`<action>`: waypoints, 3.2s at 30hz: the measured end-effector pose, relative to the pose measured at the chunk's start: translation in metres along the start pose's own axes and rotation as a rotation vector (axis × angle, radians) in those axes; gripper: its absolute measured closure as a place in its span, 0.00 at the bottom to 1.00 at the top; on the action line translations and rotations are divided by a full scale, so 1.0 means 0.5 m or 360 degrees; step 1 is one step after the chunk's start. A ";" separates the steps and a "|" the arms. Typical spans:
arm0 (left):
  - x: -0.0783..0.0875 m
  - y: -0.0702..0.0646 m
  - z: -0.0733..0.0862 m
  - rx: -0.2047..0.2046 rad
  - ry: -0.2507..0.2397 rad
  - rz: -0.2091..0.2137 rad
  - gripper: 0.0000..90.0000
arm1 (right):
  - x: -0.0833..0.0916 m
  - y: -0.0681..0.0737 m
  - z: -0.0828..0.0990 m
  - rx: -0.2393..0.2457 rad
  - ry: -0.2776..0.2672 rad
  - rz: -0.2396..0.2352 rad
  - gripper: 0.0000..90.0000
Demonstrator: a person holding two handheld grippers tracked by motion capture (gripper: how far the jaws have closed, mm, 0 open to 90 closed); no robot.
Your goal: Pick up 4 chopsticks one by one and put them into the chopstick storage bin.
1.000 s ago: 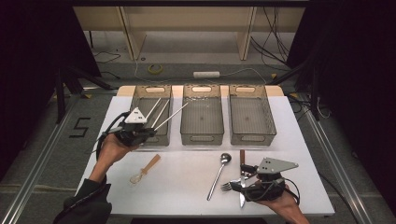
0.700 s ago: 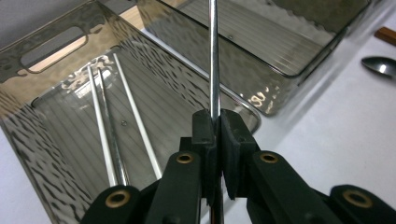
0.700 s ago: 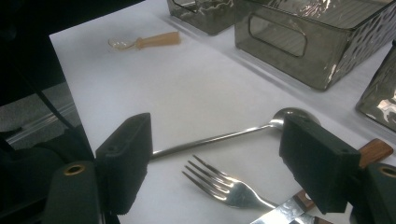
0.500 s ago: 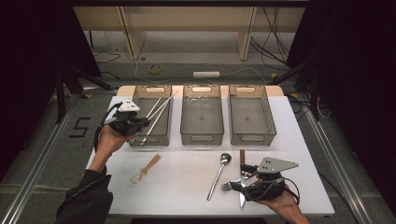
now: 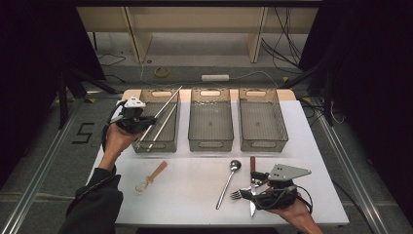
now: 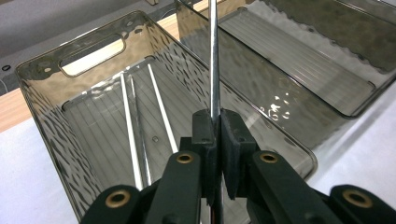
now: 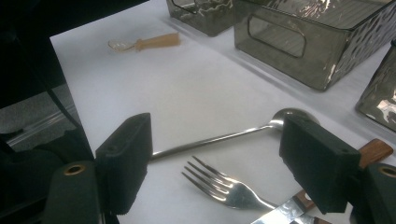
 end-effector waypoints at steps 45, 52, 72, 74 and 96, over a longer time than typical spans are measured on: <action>-0.088 0.069 0.044 0.0252 0.0208 -0.0151 0.93 | -0.001 -0.001 0.000 -0.0010 -0.0007 -0.0004 0.29; -0.098 0.074 0.056 0.0275 0.0254 -0.0182 0.93 | -0.001 0.000 0.001 -0.0009 -0.0004 -0.0007 0.29; -0.011 0.000 0.051 0.0183 0.0230 -0.0046 0.52 | 0.000 -0.001 0.001 -0.0007 0.0000 -0.0001 0.30; 0.001 -0.010 0.049 0.0173 0.0211 -0.0047 0.51 | 0.001 0.001 0.000 -0.0003 -0.0005 -0.0002 0.30; 0.034 -0.085 0.101 0.0082 0.0332 -0.0012 0.39 | 0.002 -0.003 0.000 -0.0001 -0.0003 0.0025 0.30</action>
Point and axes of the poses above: each handheld gripper's, and its own axes: x roughly backward along the jaws, z roughly out of its underside, y roughly to its left, the point moved 10 cm from there along -x, roughly forward along the jaws, and after that the axes turned 1 degree about -z, right-handed, at the moved point
